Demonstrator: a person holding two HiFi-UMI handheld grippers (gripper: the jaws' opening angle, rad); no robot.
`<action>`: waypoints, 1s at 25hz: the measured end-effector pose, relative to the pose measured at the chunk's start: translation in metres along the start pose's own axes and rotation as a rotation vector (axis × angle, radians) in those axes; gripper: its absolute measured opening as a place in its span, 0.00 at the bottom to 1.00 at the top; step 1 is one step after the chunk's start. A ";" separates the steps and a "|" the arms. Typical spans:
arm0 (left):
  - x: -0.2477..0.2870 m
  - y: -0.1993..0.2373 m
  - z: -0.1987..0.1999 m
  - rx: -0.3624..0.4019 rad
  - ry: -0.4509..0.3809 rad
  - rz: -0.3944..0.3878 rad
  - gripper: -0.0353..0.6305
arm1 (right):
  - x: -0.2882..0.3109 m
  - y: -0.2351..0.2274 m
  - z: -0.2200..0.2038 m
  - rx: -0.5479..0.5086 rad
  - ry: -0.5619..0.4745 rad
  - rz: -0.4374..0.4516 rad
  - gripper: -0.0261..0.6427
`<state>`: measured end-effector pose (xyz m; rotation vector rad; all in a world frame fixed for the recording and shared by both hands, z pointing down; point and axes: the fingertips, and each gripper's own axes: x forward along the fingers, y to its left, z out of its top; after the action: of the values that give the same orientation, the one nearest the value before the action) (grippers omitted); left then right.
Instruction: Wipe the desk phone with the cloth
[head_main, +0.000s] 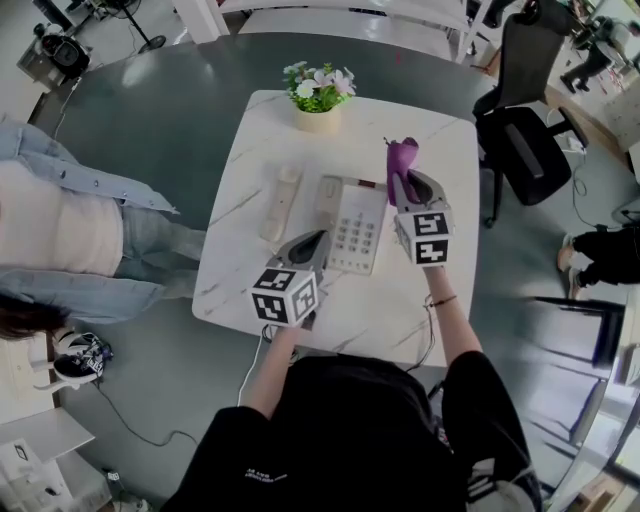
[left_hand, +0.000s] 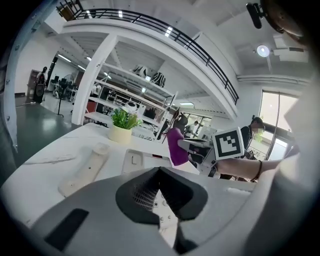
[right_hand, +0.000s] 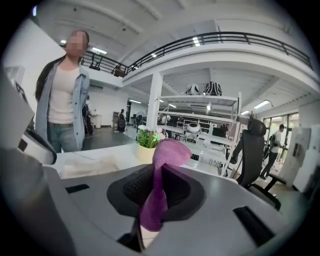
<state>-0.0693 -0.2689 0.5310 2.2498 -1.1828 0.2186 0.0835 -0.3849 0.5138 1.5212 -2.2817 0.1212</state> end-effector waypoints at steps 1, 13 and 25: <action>0.002 0.000 -0.002 -0.004 0.004 -0.001 0.05 | 0.003 0.001 -0.002 -0.041 0.011 0.000 0.09; 0.011 0.010 -0.016 -0.049 0.040 0.002 0.05 | 0.035 0.037 -0.023 -0.178 0.083 0.109 0.09; 0.006 0.016 -0.031 -0.077 0.070 0.018 0.05 | 0.034 0.056 -0.032 -0.198 0.109 0.176 0.09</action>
<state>-0.0741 -0.2626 0.5655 2.1485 -1.1554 0.2526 0.0305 -0.3824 0.5638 1.1868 -2.2623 0.0248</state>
